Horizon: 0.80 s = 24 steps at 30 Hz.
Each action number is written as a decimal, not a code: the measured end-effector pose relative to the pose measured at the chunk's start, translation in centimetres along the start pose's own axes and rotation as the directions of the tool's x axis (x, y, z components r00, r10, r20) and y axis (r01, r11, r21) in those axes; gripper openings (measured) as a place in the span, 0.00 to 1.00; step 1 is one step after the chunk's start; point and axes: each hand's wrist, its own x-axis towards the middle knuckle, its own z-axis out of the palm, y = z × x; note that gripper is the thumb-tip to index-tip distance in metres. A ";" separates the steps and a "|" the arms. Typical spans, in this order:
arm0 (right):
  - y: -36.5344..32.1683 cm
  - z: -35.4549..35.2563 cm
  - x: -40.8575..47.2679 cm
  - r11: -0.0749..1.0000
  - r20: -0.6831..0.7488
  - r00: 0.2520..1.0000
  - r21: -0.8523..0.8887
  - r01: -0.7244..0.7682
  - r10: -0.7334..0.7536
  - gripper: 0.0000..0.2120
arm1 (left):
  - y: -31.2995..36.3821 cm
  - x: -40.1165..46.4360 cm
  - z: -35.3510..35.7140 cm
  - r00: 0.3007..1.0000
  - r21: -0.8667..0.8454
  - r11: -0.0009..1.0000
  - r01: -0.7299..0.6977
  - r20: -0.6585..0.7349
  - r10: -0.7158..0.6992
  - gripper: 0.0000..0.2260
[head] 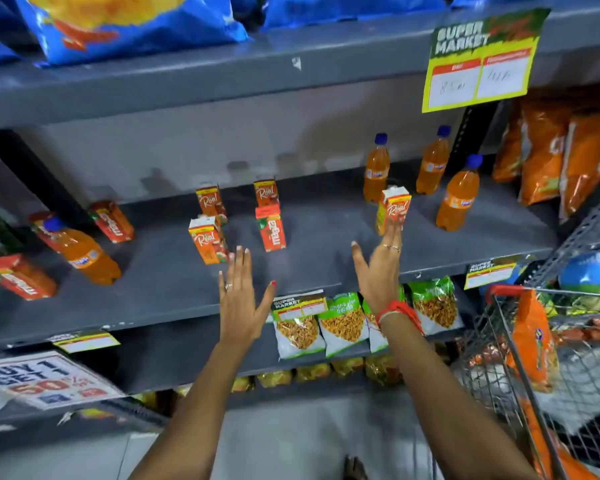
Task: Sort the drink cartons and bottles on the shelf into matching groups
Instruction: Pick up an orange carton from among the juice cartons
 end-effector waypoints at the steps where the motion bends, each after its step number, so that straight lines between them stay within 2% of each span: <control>1: 0.4 0.2 0.5 0.999 -0.028 0.999 0.017 -0.037 0.038 0.37 | -0.5 -0.1 0.6 0.998 -0.021 0.999 0.047 0.050 -0.046 0.32; 4: 1.3 0.7 2.7 0.984 -0.087 0.983 0.092 -0.154 0.162 0.38 | -2.0 0.1 2.0 0.986 0.111 0.988 0.104 0.115 -0.117 0.32; 6: 1.9 1.0 4.2 0.969 -0.131 0.968 0.151 -0.195 0.216 0.39 | -2.3 0.3 2.8 0.988 0.188 0.978 0.092 0.105 -0.113 0.31; 11: 3.7 1.6 7.7 0.946 -0.192 0.938 0.213 -0.247 0.288 0.35 | -2.7 0.3 4.0 0.994 0.207 0.973 0.100 0.018 -0.106 0.28; 14: 4.6 2.1 8.5 0.947 -0.202 0.935 0.201 -0.251 0.291 0.31 | -2.6 0.2 4.2 0.993 0.202 0.972 0.119 0.000 -0.122 0.27; 20: 4.4 2.3 6.4 0.954 -0.225 0.938 0.205 -0.218 0.263 0.29 | -2.1 0.3 3.8 0.993 0.206 0.972 0.114 -0.001 -0.116 0.25; 24: 1.8 4.6 1.9 0.934 -0.111 0.970 0.315 -0.171 0.216 0.28 | -3.4 0.1 2.6 0.998 0.203 0.977 0.060 0.019 -0.065 0.25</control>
